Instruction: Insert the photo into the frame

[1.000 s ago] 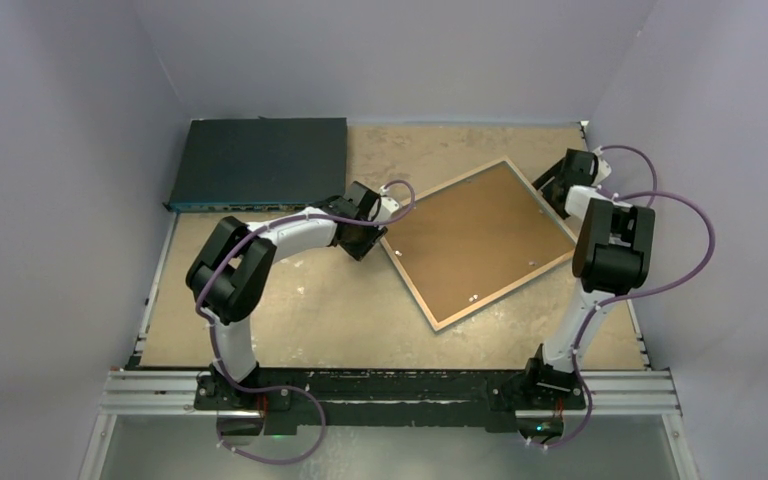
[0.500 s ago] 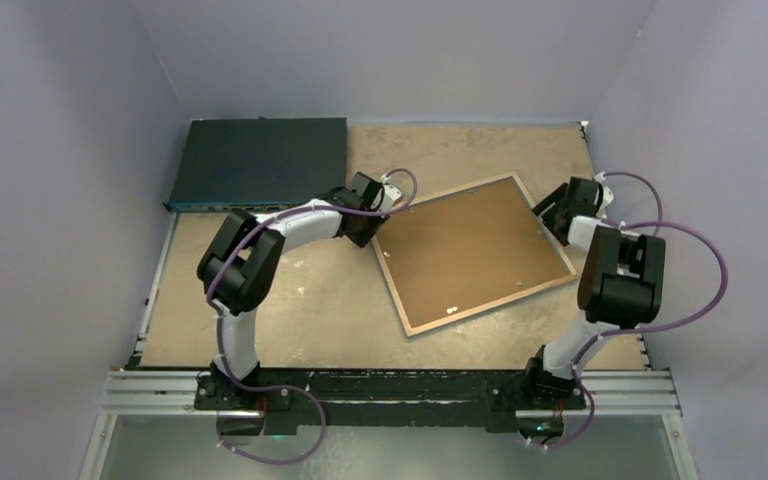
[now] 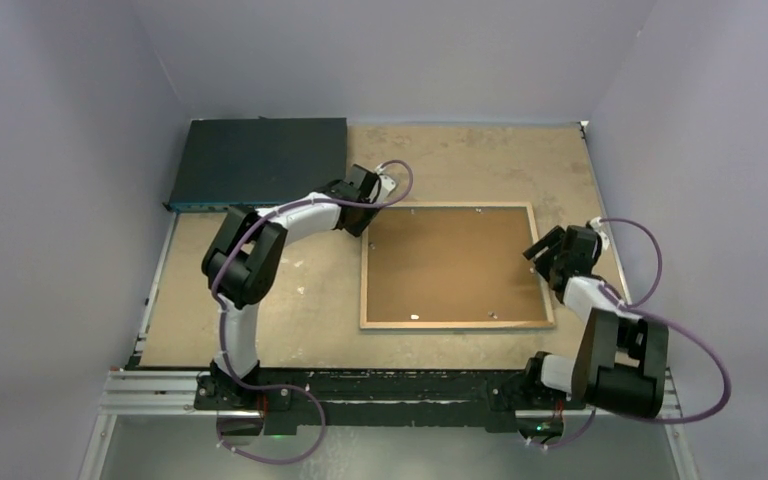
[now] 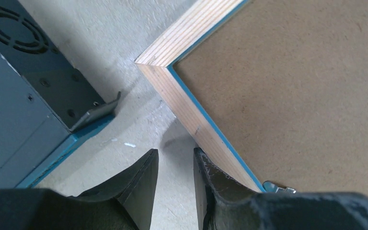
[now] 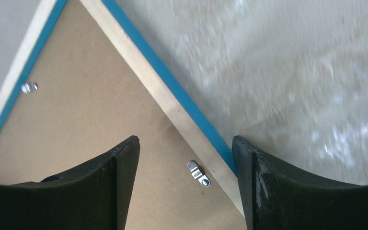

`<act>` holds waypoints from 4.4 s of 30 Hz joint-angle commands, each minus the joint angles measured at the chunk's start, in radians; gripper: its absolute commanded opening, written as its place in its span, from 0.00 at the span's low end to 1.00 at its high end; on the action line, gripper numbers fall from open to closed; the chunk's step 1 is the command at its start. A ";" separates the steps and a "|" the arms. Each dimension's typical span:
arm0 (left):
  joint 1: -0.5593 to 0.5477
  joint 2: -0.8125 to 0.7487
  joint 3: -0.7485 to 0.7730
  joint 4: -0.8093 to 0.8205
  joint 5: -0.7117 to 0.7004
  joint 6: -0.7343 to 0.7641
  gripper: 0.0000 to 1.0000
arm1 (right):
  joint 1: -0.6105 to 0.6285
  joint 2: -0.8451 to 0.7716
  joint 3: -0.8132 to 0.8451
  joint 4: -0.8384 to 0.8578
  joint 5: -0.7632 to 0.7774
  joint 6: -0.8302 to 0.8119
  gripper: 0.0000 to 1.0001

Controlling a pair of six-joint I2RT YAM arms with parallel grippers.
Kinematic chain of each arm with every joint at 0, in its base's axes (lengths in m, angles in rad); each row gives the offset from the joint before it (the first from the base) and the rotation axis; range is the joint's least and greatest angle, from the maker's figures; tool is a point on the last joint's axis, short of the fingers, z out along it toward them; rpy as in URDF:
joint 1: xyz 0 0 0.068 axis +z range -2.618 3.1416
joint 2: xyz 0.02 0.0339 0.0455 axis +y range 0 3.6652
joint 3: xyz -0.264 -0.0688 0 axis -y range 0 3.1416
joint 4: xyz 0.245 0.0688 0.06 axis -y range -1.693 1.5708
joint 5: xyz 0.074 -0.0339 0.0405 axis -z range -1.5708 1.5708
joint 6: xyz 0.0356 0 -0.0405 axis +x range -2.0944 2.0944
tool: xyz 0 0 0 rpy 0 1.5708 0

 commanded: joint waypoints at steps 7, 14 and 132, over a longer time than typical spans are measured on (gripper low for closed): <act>0.013 0.048 0.136 -0.040 0.099 0.000 0.32 | 0.081 -0.209 0.132 -0.335 -0.089 -0.020 0.82; 0.104 -0.053 0.233 -0.184 0.252 -0.044 0.34 | 0.225 -0.068 0.219 -0.019 -0.324 -0.075 0.77; 0.238 -0.051 -0.226 0.145 0.775 -0.398 0.03 | 0.784 0.861 0.742 0.247 -0.968 -0.432 0.53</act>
